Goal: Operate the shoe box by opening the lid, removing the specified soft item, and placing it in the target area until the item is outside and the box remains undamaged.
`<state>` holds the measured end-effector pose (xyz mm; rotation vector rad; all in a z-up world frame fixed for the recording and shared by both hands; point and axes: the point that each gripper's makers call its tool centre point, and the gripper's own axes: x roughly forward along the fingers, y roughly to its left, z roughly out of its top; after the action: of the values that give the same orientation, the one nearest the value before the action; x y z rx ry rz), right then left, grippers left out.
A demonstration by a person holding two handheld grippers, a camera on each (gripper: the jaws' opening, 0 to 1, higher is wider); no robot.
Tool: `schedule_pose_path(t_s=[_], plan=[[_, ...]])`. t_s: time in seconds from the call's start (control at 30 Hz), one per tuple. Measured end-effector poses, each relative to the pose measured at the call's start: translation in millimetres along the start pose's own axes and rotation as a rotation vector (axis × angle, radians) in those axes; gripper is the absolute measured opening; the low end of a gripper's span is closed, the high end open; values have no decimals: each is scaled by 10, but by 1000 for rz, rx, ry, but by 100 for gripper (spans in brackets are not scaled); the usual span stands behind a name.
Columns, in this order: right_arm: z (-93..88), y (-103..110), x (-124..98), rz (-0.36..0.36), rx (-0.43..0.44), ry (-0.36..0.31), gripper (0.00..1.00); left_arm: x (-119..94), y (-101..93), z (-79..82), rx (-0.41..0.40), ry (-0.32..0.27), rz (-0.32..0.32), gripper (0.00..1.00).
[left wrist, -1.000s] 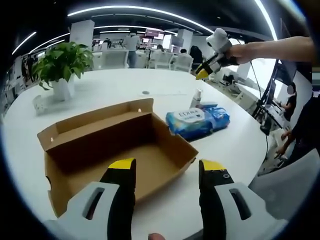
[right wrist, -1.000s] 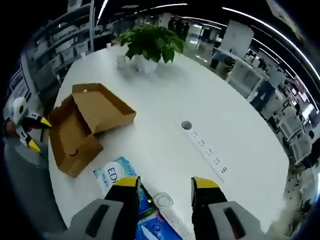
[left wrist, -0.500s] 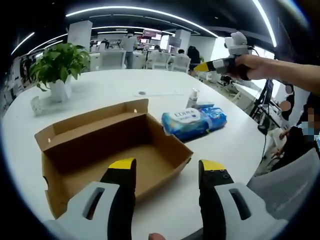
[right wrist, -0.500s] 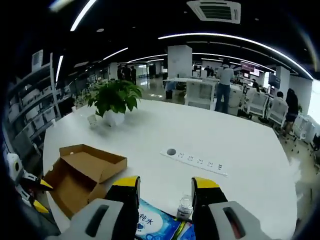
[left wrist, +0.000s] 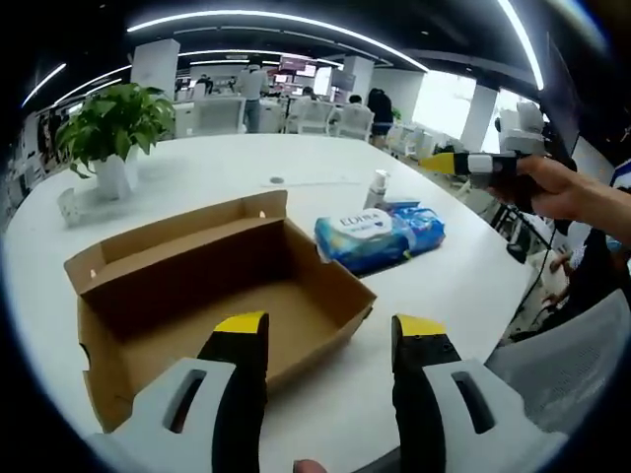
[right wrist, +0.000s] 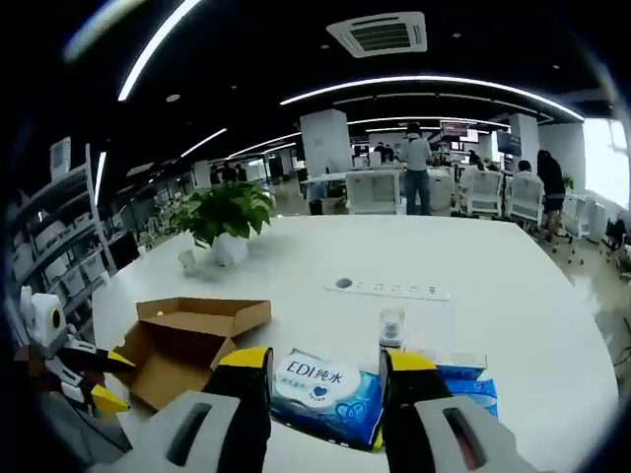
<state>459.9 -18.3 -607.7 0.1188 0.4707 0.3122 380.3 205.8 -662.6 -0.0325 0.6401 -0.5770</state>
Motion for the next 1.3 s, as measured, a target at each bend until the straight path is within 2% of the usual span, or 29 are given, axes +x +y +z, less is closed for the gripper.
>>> schedule_pose_path(t_s=[0.17,0.33,0.43,0.77,0.9,1.1,1.17,1.3], plan=[[-120,127,-195,-9,42,-29,42,1,-26,-27,19,8,-2,49],[-378,256,-268,8,40,0,46,-7,-61,12,38,-7,-11,49],[-524,235,-277,10,66,5,47,-5,-60,12,39,-7,-10,49],[-925,358,-433,14,113,53,47,-42,31,41,21,-21,15,49],[-970,389,-460,12,139,60,47,-87,114,46,9,-25,35,49],[-889,420,-461,14,131,36,48,-151,280,95,-25,-38,82,48],[-912,416,-473,9,138,37,48,-223,453,84,-33,-28,141,47],[-887,407,-459,9,144,26,48,-381,760,91,-92,-43,220,46]])
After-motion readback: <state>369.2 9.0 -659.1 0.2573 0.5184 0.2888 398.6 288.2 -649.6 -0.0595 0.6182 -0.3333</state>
